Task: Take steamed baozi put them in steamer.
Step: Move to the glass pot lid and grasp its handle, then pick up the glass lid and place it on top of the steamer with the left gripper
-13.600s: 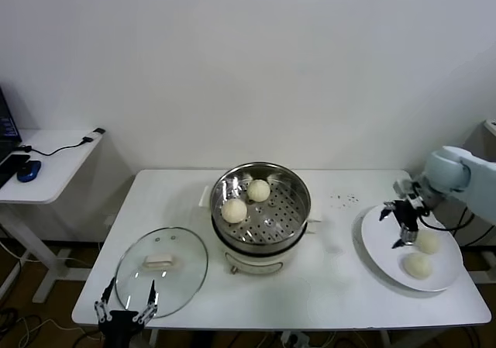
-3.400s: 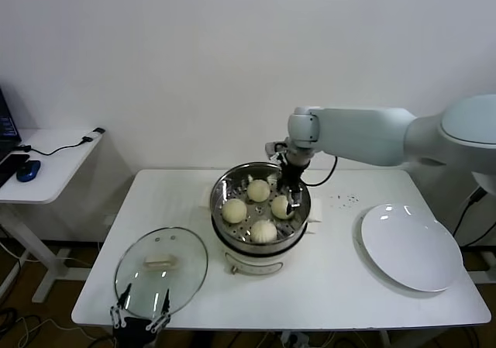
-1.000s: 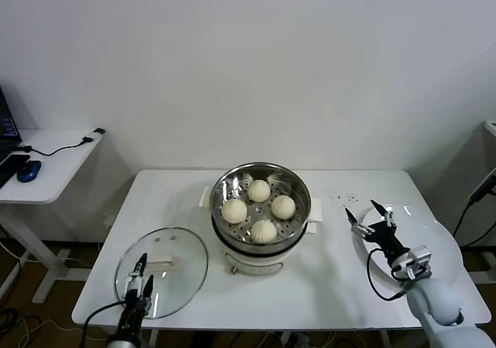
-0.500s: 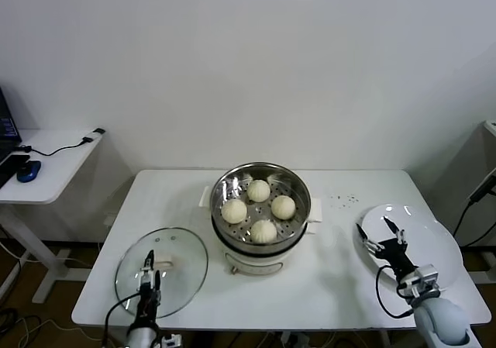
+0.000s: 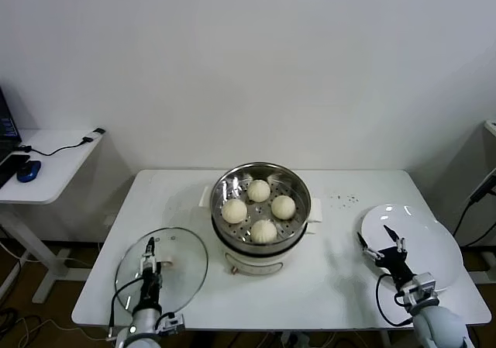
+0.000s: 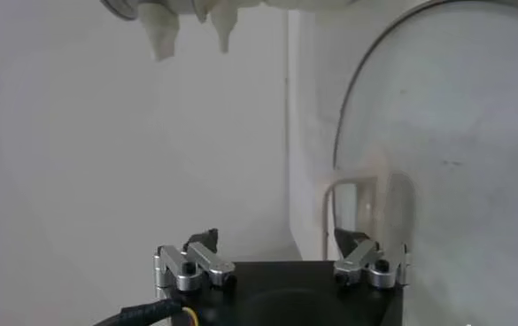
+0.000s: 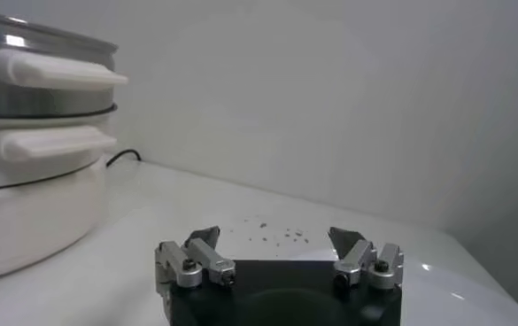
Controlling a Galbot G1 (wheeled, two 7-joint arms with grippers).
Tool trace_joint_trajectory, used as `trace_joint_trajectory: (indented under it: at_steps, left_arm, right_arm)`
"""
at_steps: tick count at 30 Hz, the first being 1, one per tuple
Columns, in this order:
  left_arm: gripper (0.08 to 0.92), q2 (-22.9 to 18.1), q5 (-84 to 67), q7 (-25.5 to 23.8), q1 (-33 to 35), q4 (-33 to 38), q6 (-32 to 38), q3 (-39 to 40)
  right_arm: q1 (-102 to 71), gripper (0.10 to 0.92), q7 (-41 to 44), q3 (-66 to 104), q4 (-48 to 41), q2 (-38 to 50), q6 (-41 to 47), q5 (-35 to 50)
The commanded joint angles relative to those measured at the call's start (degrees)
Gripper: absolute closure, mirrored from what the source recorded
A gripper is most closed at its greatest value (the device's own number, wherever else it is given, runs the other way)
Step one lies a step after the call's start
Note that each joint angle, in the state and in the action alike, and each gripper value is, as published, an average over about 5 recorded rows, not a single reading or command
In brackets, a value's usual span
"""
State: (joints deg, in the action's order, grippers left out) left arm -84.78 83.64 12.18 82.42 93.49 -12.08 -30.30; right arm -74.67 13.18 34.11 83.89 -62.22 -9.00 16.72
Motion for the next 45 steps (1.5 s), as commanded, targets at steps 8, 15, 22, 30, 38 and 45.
trace_joint_trajectory:
  at_steps: [8,15,22,30,38,45]
  left_arm:
    - [0.303,1.11,-3.8,1.0,-4.02,-4.14,0.65,-0.19]
    - [0.502,1.55,-4.34,1.02,-3.63,-2.84,1.17,-0.58]
    - [0.71,3.57,-6.43,0.03,-0.7,3.81,1.5,-1.46]
    - [0.85,9.24,-10.92,-3.51,5.56,18.57,-0.68,-4.1]
    - [0.849,19.59,-17.33,-9.13,8.29,32.27,-10.81,-4.64]
    - [0.849,27.28,-16.73,-13.21,0.21,33.92,-21.42,2.95]
  right_arm:
    - [-0.22,0.203,0.45,0.56,-1.77,-1.01,-0.76,-2.32]
    - [-0.21,0.203,0.69,0.77,-2.14,-1.45,-1.12,-2.93]
    - [-0.05,0.203,0.86,0.96,-2.39,-1.41,-1.28,-3.24]
    - [0.28,0.203,0.95,1.36,-3.14,-0.14,-1.54,-3.26]
    - [1.91,0.203,0.9,0.61,-4.09,1.29,-1.59,-3.48]
    - [3.97,0.203,0.2,-0.52,-4.28,2.49,-1.15,-3.08]
